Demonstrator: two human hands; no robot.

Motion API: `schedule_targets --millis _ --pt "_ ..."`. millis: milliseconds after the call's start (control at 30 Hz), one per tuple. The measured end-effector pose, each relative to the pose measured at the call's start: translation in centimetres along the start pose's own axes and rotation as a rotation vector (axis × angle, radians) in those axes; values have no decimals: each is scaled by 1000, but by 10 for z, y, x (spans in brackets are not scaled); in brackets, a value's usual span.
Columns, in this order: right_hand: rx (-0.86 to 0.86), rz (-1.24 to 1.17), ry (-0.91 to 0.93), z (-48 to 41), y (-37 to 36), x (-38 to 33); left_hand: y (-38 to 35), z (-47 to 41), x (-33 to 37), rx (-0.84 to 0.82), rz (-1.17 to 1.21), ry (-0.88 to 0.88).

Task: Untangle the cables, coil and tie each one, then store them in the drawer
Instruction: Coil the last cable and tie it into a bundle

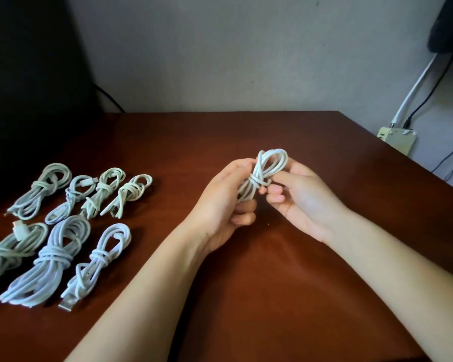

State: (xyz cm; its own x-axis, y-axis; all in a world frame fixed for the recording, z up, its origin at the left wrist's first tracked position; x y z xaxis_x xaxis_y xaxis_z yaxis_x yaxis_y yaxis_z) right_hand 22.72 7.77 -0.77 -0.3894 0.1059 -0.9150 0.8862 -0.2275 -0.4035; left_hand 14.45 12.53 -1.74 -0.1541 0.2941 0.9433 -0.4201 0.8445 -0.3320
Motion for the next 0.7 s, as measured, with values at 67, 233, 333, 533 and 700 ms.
schedule_targets --millis 67,233,333,533,700 --pt "56 -18 -14 0 3 2 -3 0 -2 -17 -73 -10" --pt "168 15 -47 -2 12 7 -3 0 -3 29 -306 -29" --pt "195 -19 -59 -1 13 11 1 1 2 100 -415 -106" --pt "210 -156 -119 1 8 20 3 3 16 258 -829 -306" --pt "171 -184 -176 3 3 19 -4 5 26 219 -894 -363"
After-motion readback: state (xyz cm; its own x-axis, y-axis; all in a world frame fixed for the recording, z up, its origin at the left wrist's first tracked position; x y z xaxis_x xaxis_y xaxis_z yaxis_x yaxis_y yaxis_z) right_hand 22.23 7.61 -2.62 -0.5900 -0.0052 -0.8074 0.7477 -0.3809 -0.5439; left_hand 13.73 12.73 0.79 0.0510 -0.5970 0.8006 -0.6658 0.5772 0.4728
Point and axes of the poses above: each hand's wrist, its own z-axis away from the middle knuckle, its own y-axis out of the back of the hand, x = y × z, the point moved 7 cm from there along -z, towards the middle knuckle, and after that the axes turned 12 degrees about -x, right-handed, at the moved point
